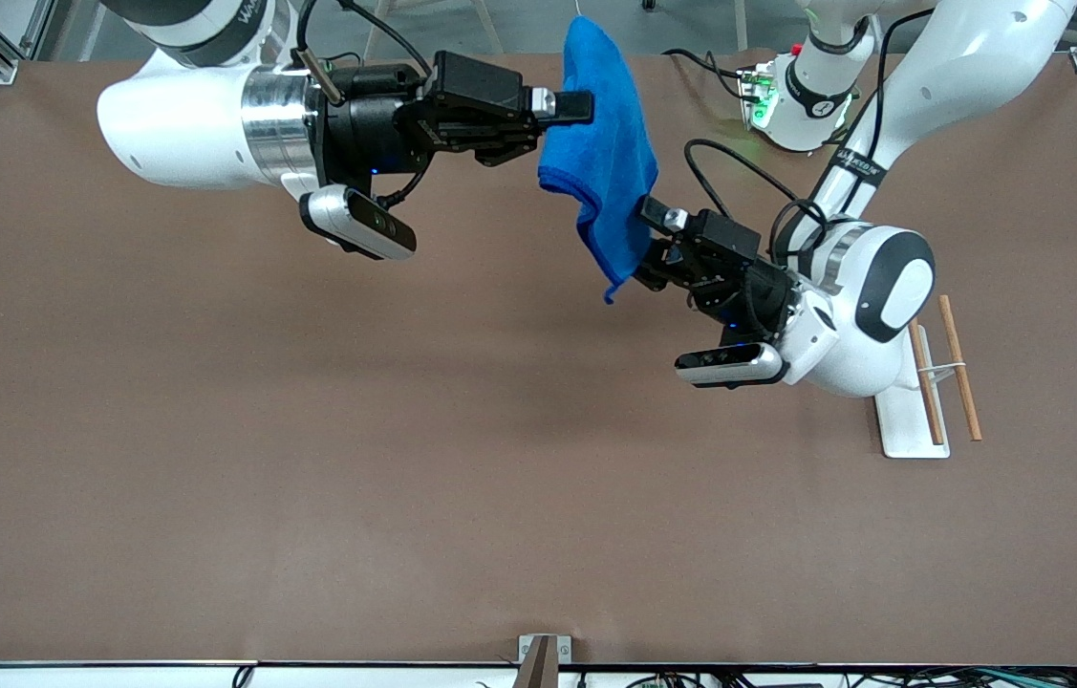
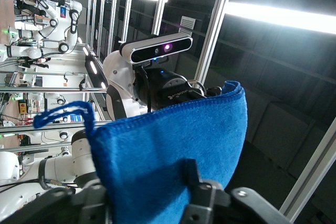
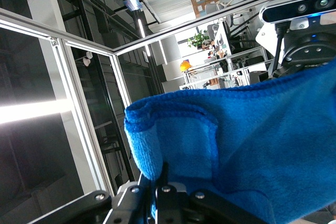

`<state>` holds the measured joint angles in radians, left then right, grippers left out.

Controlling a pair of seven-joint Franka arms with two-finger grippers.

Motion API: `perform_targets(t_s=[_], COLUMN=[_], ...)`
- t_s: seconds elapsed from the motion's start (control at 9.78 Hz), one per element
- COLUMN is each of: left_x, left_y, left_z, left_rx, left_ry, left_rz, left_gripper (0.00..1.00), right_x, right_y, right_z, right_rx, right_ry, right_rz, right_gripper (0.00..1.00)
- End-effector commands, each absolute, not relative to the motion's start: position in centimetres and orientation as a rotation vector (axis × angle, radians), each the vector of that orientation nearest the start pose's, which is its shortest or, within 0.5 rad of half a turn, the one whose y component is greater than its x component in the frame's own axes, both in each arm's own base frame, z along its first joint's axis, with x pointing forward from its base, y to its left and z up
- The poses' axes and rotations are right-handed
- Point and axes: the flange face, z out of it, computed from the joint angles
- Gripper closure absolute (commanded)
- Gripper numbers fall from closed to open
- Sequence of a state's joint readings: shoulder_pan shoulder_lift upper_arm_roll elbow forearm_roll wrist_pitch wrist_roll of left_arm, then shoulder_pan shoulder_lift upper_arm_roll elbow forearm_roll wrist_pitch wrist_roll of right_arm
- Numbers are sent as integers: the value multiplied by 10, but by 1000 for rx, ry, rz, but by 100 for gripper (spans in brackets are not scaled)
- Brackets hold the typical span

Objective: Right arm passes towel to left arm to hang
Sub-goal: 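Grasp the hanging towel with the left gripper beside the right gripper, then open the right gripper and withdraw it while the left gripper pulls the towel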

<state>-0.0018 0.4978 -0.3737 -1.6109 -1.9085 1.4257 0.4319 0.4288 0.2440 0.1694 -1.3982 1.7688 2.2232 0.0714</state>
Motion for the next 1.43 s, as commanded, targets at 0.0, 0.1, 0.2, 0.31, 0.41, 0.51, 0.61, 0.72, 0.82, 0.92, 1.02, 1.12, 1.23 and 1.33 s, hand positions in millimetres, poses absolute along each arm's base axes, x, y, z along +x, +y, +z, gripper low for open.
perform_targets(t_s=[0.0, 0.1, 0.2, 0.31, 0.41, 0.51, 0.61, 0.72, 0.82, 0.92, 1.02, 1.12, 1.23, 1.33], left_x=[602, 603, 604, 606, 608, 611, 612, 616, 620, 627, 632, 635, 642, 648], left_y=[-296, -291, -285, -281, -278, -272, -269, -264, -258, -247, -239, -232, -220, -208], left_z=[457, 454, 455, 456, 457, 459, 459, 464, 467, 471, 475, 473, 478, 484], left_rx=[1072, 1090, 1092, 1092, 1102, 1115, 1134, 1149, 1173, 1194, 1223, 1259, 1314, 1395], left_ry=[-108, -113, -114, -113, -116, -119, -120, -123, -117, -118, -114, -98, -86, -79], left_rz=[-346, -349, -352, -354, -354, -349, -359, -357, -365, -359, -365, -373, -370, -376], left_gripper=[83, 92, 94, 98, 99, 100, 100, 100, 100, 100, 100, 100, 100, 100], right_x=[557, 557, 558, 557, 560, 562, 565, 571, 579, 587, 594, 601, 610, 616], right_y=[393, 392, 392, 392, 389, 385, 381, 372, 361, 350, 337, 319, 296, 275], right_z=[678, 678, 678, 678, 678, 679, 675, 669, 654, 637, 613, 590, 565, 541], right_rx=[-1387, -1388, -1388, -1385, -1388, -1387, -1401, -1456, -1530, -1575, -1625, -1685, -1747, -1791], right_ry=[242, 237, 238, 240, 244, 248, 251, 242, 245, 268, 304, 336, 379, 415], right_rz=[155, 148, 147, 152, 148, 143, 131, 96, 63, 47, 45, 30, 15, 20], right_gripper=[98, 98, 98, 93, 8, 0, 0, 0, 0, 0, 0, 0, 0, 0])
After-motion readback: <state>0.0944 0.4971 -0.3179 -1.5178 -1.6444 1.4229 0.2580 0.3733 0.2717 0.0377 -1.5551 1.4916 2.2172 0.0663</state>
